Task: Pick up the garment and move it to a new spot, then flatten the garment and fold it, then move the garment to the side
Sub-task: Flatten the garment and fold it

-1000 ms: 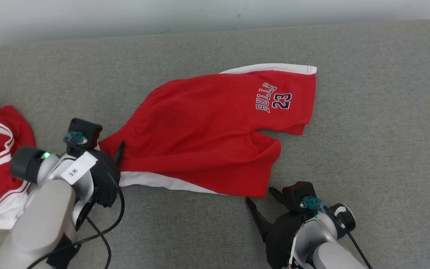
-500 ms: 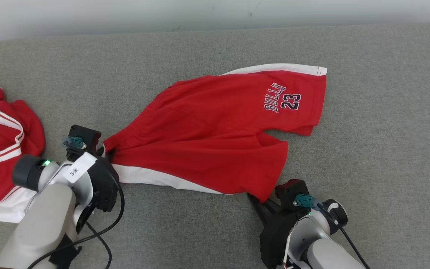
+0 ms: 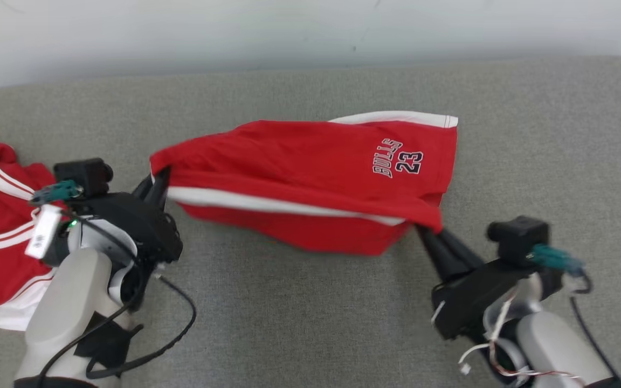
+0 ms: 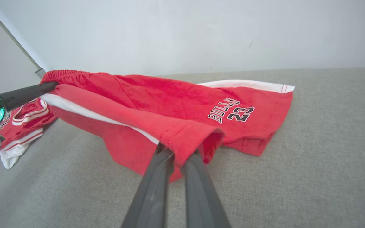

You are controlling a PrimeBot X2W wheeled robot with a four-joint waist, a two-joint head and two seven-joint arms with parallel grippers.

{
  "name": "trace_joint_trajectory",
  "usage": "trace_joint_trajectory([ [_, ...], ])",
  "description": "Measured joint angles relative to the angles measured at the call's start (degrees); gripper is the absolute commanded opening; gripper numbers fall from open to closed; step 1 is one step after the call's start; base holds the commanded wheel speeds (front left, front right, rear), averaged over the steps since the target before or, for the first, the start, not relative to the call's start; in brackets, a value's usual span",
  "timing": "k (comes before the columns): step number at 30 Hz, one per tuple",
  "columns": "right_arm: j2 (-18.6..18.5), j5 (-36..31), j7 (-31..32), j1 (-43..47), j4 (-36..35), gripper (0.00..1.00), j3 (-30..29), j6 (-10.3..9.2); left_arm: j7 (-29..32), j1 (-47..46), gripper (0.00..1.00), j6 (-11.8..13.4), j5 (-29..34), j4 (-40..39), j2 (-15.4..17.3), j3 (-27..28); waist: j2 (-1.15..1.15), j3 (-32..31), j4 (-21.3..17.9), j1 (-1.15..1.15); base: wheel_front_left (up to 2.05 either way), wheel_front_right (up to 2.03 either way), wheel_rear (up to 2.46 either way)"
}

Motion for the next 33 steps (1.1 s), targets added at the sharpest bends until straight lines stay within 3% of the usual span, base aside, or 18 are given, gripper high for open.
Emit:
trace_joint_trajectory([
  [6,-2.16,2.41,-0.56,1.65,-5.71,0.00,-4.34,0.04,-3.61,0.21,0.00,0.00,-5.30,-2.18,-2.69,3.97,0.00,-2.42,-0.08,0.00,0.00,0.00,0.00],
  [13,-3.87,7.86,-0.43,6.93,-14.94,0.00,-6.72,2.48,-7.34,6.36,0.00,-0.03,-9.87,-10.58,-4.08,5.93,0.00,-5.29,-0.66,0.00,0.00,0.00,0.00],
  [19,-5.11,14.70,-1.56,10.74,-29.98,0.00,-12.26,3.47,-8.82,13.97,0.00,-0.09,-16.34,-28.59,-4.65,6.13,-0.01,-7.58,-1.48,-0.01,0.00,0.00,0.00],
  [23,-5.88,16.74,-1.75,10.02,-36.60,0.00,-16.47,2.83,-6.76,17.58,0.00,-0.09,-20.16,-40.65,-5.15,5.20,-0.01,-8.09,-2.27,-0.01,0.00,0.00,0.00],
  [27,-7.01,17.09,2.54,5.80,-31.11,0.00,-15.34,1.79,-3.10,17.71,0.00,0.47,-20.79,-42.53,-5.13,4.23,-0.02,-6.90,-2.65,-0.01,0.00,0.00,0.00],
  [33,-4.42,15.86,7.56,-15.66,-10.40,0.00,-9.11,-0.14,-0.05,6.49,0.00,7.57,-20.80,-30.86,-5.50,5.97,0.00,-3.04,-2.95,0.01,0.00,0.00,0.00],
])
